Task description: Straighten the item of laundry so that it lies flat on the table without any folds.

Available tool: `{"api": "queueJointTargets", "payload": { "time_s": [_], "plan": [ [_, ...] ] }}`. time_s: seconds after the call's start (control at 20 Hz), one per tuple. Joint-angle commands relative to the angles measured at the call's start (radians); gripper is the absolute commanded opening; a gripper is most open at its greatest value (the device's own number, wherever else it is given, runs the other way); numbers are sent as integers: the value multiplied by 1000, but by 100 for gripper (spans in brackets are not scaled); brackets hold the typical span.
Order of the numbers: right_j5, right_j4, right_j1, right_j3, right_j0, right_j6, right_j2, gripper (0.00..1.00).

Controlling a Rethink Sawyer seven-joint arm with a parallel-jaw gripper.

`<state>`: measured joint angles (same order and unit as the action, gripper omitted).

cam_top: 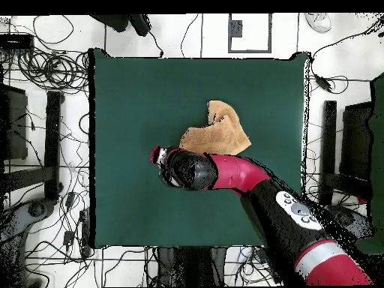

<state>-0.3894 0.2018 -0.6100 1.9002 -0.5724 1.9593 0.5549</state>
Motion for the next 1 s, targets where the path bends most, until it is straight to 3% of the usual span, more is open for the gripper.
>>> {"api": "queueJointTargets", "payload": {
  "time_s": [0.05, 0.2, 0.5, 0.65, 0.8, 1.0],
  "plan": [
    [-210, 103, -43, -63, 35, -85, -99, 100],
    [-176, 196, -30, -99, 31, -109, -115, 100],
    [-56, 357, -56, -105, 56, -50, -164, 100],
    [71, 466, -59, -117, 127, 47, -240, 100],
    [271, 579, -43, -187, 304, 210, -444, 100],
    [301, 548, -27, -215, 341, 192, -480, 100]
  ]
}}
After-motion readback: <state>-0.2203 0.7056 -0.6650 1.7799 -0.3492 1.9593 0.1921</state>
